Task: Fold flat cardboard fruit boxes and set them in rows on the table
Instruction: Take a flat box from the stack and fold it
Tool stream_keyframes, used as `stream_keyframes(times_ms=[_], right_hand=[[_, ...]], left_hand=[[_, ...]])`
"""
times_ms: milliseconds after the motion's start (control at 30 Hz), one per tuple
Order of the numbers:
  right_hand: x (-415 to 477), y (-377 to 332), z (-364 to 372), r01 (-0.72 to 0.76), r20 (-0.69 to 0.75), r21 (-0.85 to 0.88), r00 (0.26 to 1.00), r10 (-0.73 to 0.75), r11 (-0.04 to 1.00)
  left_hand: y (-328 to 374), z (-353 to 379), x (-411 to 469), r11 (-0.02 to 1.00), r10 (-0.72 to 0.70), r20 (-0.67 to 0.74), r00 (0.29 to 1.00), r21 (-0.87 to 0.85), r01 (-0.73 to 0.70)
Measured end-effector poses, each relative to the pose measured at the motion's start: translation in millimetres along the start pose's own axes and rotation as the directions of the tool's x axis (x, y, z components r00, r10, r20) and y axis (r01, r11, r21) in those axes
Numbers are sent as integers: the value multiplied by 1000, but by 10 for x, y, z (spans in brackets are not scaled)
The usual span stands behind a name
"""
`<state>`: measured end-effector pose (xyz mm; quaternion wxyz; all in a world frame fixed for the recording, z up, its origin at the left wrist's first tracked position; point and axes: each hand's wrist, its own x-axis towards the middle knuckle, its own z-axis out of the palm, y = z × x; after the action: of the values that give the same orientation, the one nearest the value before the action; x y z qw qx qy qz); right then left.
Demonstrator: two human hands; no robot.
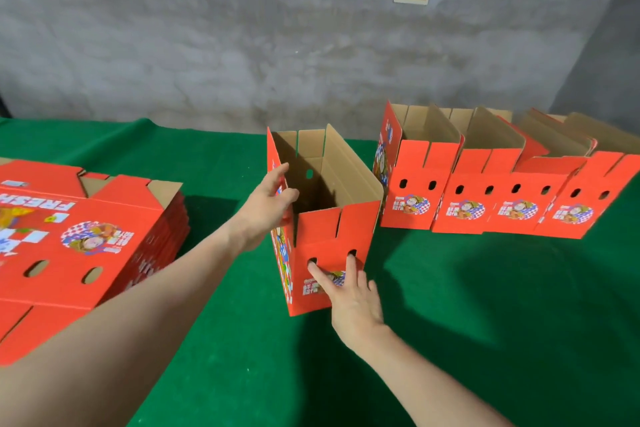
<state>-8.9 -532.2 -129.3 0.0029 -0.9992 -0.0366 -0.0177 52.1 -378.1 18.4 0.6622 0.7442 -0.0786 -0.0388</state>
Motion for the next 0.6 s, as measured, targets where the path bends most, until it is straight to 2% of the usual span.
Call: stream_keyframes(times_ms=[100,200,300,400,500,600], right_hand=[[416,133,-27,-17,44,6,999,17,1000],[923,260,-67,-71,106,5,992,70,997],[1396,420,-85,-122,137,-14,983,123,992],[1746,621,-55,-164,131,-32,977,167,986],[2016,902,-41,-198,111,-70,972,205,978],[2127,1223,-76,-203,58,-147,975,213,968]], left_hand=[[30,54,288,1000,-28,41,999,-3,28],[15,94,555,990,-95,93,991,115,84],[-22,211,811,972,-113,146,983,221,79],[-66,371,1037,969,-112,189,976,240,65],[-159,499,1211,973,-77,168,983,227,38],[-308,494,1256,944,-112,99,989,320,75]])
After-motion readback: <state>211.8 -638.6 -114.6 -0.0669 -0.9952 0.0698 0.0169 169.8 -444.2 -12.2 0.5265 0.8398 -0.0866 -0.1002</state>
